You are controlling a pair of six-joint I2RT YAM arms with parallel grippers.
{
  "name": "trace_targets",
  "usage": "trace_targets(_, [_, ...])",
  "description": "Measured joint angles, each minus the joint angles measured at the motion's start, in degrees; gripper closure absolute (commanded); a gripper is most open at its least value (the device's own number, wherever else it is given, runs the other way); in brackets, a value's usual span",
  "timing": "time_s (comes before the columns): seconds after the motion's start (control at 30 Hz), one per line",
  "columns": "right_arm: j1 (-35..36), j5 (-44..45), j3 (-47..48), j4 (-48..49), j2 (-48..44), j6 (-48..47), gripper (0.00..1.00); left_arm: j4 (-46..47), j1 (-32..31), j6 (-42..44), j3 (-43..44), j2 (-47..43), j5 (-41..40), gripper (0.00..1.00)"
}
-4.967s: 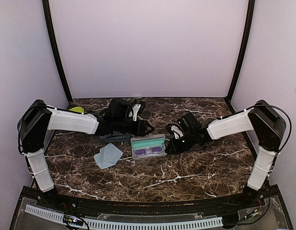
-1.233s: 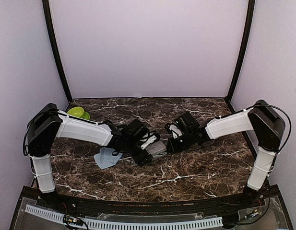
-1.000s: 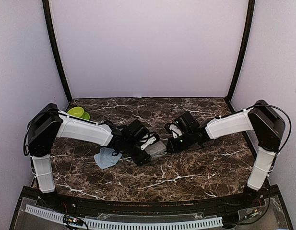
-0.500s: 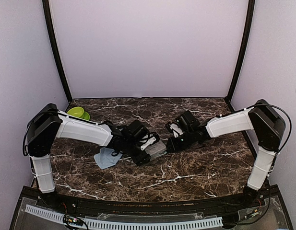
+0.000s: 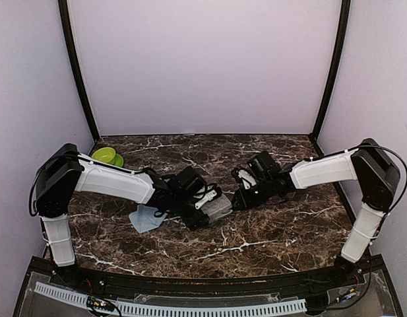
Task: Organize the sunglasses
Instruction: Close the case with sunglasses at the center of the board.
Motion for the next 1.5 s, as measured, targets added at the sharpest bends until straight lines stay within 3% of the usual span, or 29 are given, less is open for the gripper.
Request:
trace_targets(0.43, [-3.72, -9.57, -4.76, 6.54, 0.0, -0.31, 0.63, 0.94, -0.22, -0.13, -0.55, 0.0, 1.29, 0.38])
trace_targets(0.97, [-5.11, -16.04, -7.13, 6.64, 0.02, -0.37, 0.63, 3.54, -0.15, -2.8, -1.88, 0.0, 1.05, 0.41])
trace_targets(1.07, [-5.11, -16.06, -7.13, 6.64, 0.04, -0.37, 0.63, 3.56, -0.15, -2.99, -1.88, 0.0, 1.03, 0.37])
trace_targets(1.3, [-5.11, -16.04, -7.13, 6.6, 0.22, -0.37, 0.63, 3.52, -0.15, -3.65, -1.9, 0.07, 1.22, 0.16])
trace_targets(1.5, [-5.11, -16.02, -7.13, 6.58, 0.28, -0.37, 0.63, 3.26, 0.11, -4.52, -2.78, 0.39, 2.14, 0.09])
